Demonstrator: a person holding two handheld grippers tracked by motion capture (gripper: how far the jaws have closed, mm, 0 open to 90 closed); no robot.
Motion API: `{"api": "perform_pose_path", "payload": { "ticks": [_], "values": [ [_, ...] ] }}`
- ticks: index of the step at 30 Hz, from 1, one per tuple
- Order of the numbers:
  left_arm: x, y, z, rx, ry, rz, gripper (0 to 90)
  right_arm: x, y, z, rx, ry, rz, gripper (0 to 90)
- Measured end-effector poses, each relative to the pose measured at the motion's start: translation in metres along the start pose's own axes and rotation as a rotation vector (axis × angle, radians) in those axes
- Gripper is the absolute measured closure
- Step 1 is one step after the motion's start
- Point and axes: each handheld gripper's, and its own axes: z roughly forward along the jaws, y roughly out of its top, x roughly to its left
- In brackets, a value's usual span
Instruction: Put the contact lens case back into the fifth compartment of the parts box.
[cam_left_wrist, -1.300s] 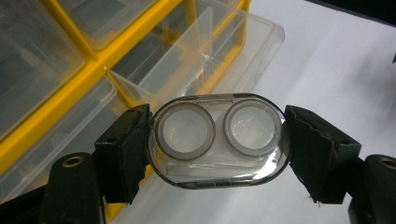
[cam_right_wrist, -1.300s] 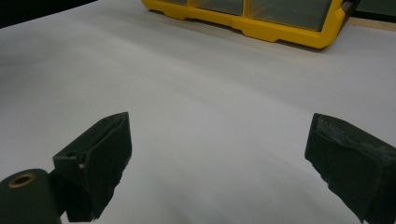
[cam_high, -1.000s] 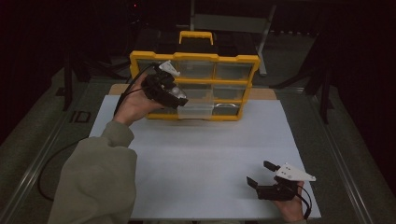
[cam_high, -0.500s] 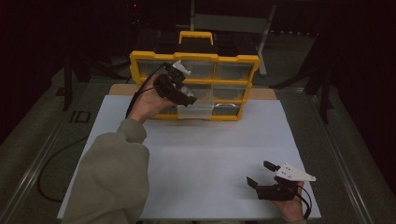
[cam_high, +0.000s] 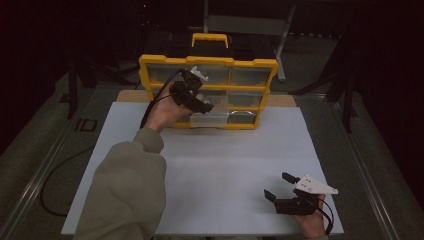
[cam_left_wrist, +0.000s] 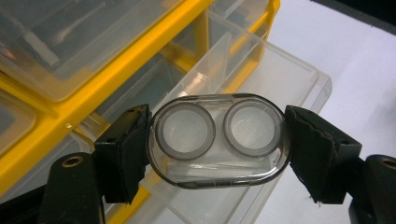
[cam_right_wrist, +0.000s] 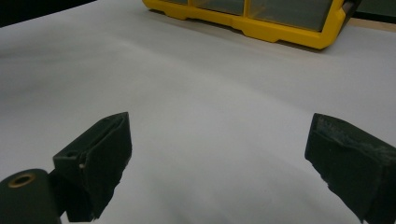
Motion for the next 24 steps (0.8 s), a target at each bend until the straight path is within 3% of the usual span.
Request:
{"api": "perform_pose_path", "payload": {
  "ticks": [6, 12, 14, 24],
  "values": [
    [0.0, 0.0, 0.002, 0.003, 0.01, -0.016, 25.6, 0.0, 0.0, 0.0, 0.0, -0.001, -0.003, 7.4],
    [0.002, -0.001, -0.003, -0.013, 0.056, -0.042, 6.5, 0.0, 0.0, 0.0, 0.002, -0.001, -0.001, 7.4],
    [0.004, -0.002, -0.006, -0.013, 0.042, -0.053, 0.8, 0.0, 0.0, 0.0, 0.0, -0.002, -0.008, 7.4],
    [0.01, -0.023, -0.029, -0.059, 0.043, -0.065, 0.1, 0.0, 0.0, 0.001, 0.001, 0.001, -0.014, 7.4]
  ]
}}
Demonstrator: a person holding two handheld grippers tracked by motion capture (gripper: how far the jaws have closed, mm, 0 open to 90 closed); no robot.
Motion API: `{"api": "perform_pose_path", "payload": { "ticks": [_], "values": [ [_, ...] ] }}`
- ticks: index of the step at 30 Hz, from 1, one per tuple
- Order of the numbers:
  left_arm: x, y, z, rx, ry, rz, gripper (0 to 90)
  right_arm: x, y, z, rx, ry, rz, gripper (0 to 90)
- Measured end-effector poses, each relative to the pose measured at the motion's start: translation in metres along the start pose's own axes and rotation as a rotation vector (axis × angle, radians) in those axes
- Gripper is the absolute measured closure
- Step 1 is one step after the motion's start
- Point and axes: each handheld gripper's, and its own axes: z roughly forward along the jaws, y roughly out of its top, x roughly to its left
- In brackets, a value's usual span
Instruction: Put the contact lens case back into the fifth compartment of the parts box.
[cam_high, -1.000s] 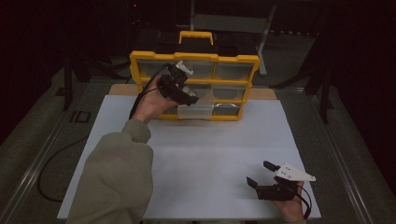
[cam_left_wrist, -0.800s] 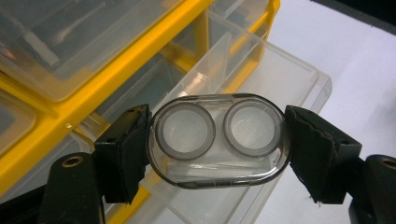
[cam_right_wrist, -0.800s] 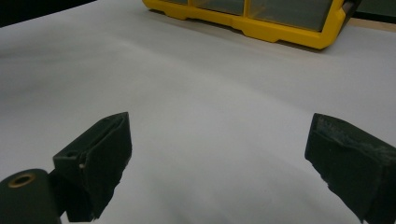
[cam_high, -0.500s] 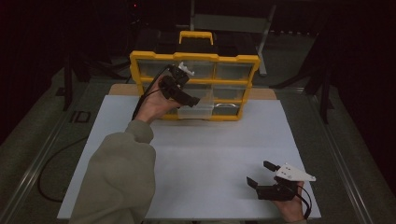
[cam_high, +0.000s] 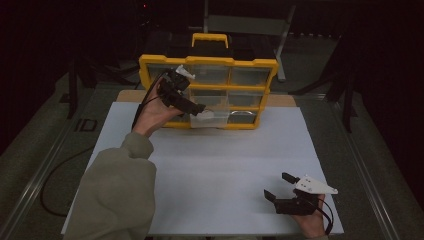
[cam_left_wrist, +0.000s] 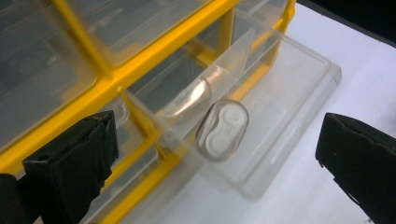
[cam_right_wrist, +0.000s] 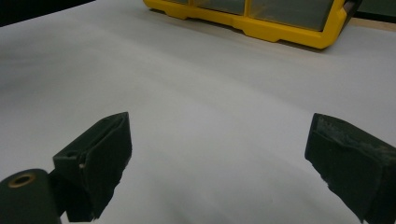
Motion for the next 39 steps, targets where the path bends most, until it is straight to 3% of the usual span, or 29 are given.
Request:
{"api": "perform_pose_path", "payload": {
  "ticks": [3, 9, 17, 18, 19, 27, 32, 39],
  "values": [
    [0.003, -0.012, -0.008, -0.017, -0.021, -0.016, 0.0, 0.0, 0.0, 0.0, 0.0, 0.0, 0.001, 7.4],
    [-0.001, -0.052, -0.025, -0.077, 0.009, -0.008, 0.0, 0.0, 0.0, 0.0, -0.003, 0.0, 0.0, 7.4],
    [-0.018, -0.136, -0.036, -0.185, 0.009, -0.044, 0.0, 0.002, 0.0, 0.0, -0.004, 0.001, -0.004, 7.4],
    [-0.022, -0.158, -0.035, -0.194, 0.022, -0.056, 0.0, 0.002, 0.0, 0.0, -0.004, 0.001, -0.002, 7.4],
    [-0.022, -0.158, -0.035, -0.194, 0.022, -0.056, 0.0, 0.002, 0.0, 0.0, -0.004, 0.001, -0.002, 7.4],
    [-0.034, -0.235, -0.037, -0.248, 0.07, -0.113, 0.0, 0.003, 0.0, 0.001, -0.013, 0.003, -0.004, 7.4],
    [-0.036, -0.26, -0.045, -0.306, 0.093, -0.141, 0.0, 0.004, 0.001, 0.001, -0.017, 0.008, -0.01, 7.4],
    [-0.039, -0.277, -0.052, -0.333, 0.125, -0.146, 0.0, 0.003, 0.001, 0.0, -0.033, 0.002, -0.007, 7.4]
  ]
}}
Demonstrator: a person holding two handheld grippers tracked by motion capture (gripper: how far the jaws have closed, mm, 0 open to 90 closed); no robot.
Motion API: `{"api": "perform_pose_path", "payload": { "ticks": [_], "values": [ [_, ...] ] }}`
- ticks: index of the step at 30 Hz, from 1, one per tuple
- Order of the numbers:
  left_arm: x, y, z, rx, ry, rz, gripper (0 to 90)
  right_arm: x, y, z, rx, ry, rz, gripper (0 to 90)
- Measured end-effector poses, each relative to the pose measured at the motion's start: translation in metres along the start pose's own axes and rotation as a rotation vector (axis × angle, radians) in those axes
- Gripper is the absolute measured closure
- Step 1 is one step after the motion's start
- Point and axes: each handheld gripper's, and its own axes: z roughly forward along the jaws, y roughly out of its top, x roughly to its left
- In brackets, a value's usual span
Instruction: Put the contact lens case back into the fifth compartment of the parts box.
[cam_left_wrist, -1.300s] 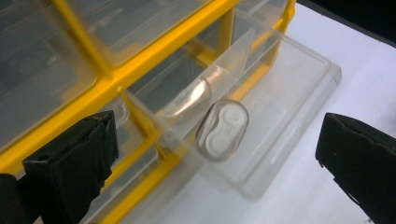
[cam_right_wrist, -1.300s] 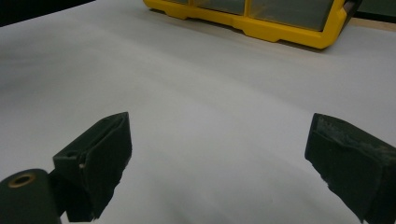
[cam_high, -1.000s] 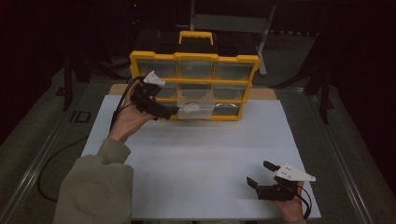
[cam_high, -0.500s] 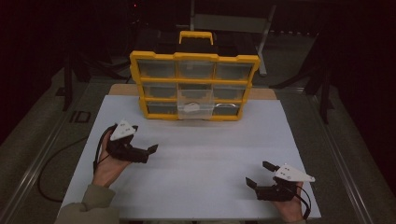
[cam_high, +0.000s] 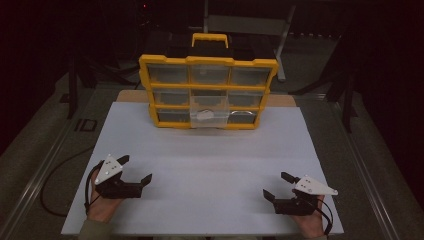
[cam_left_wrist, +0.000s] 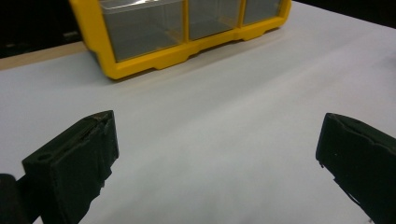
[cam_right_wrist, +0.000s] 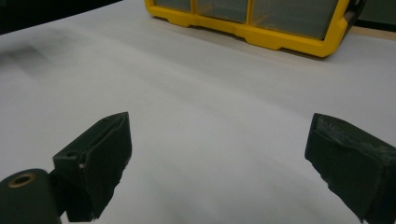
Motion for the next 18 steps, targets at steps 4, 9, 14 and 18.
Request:
{"api": "perform_pose_path", "payload": {
  "ticks": [4, 9, 14, 18],
  "values": [
    [-0.002, -0.007, -0.007, -0.017, 0.024, -0.001, 0.0, 0.0, 0.0, 0.0, -0.007, -0.001, -0.003, 7.4],
    [-0.004, -0.016, -0.017, -0.049, 0.055, -0.004, 0.0, -0.001, 0.001, 0.0, -0.008, -0.004, -0.005, 7.4],
    [-0.004, -0.02, -0.022, -0.06, 0.059, -0.015, 0.0, -0.001, 0.001, 0.0, -0.006, -0.005, -0.013, 7.4],
    [-0.004, -0.02, -0.023, -0.061, 0.056, -0.016, 0.0, -0.002, 0.0, 0.0, 0.001, -0.005, -0.011, 7.4]
  ]
}}
